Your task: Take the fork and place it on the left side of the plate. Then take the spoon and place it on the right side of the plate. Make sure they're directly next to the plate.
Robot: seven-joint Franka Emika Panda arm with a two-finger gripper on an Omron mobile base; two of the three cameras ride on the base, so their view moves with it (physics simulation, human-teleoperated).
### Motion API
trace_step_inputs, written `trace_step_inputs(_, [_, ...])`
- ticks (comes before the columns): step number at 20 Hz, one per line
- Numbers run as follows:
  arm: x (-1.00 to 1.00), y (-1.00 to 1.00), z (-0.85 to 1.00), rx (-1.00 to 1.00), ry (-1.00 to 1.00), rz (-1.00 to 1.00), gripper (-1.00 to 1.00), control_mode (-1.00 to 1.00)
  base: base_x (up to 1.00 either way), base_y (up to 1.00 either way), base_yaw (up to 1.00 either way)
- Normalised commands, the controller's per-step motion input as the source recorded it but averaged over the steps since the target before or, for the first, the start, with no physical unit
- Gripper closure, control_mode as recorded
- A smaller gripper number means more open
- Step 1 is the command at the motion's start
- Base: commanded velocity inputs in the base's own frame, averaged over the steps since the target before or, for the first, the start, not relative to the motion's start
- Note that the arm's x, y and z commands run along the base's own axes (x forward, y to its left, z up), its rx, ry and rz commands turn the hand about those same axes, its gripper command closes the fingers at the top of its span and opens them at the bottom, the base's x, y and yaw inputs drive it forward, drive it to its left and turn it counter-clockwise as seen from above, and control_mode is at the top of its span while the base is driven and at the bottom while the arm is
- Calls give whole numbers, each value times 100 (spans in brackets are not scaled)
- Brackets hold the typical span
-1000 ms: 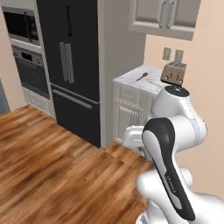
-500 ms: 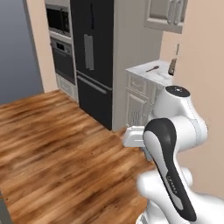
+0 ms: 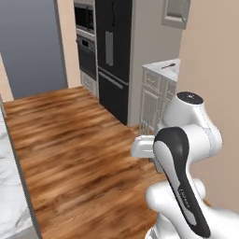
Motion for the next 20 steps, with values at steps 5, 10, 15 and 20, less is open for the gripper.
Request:
trace_step_inputs(5, [0, 0, 0, 0, 0, 0, 100, 100, -100, -7, 19])
trace_step_inputs(10, [0, 0, 0, 0, 0, 0, 100, 100, -99, 1, 17])
trace_step_inputs(15, [0, 0, 0, 0, 0, 0, 100, 100, -65, 84, 16])
trace_step_inputs(20, [0, 0, 0, 0, 0, 0, 100, 100, -45, 100, 17])
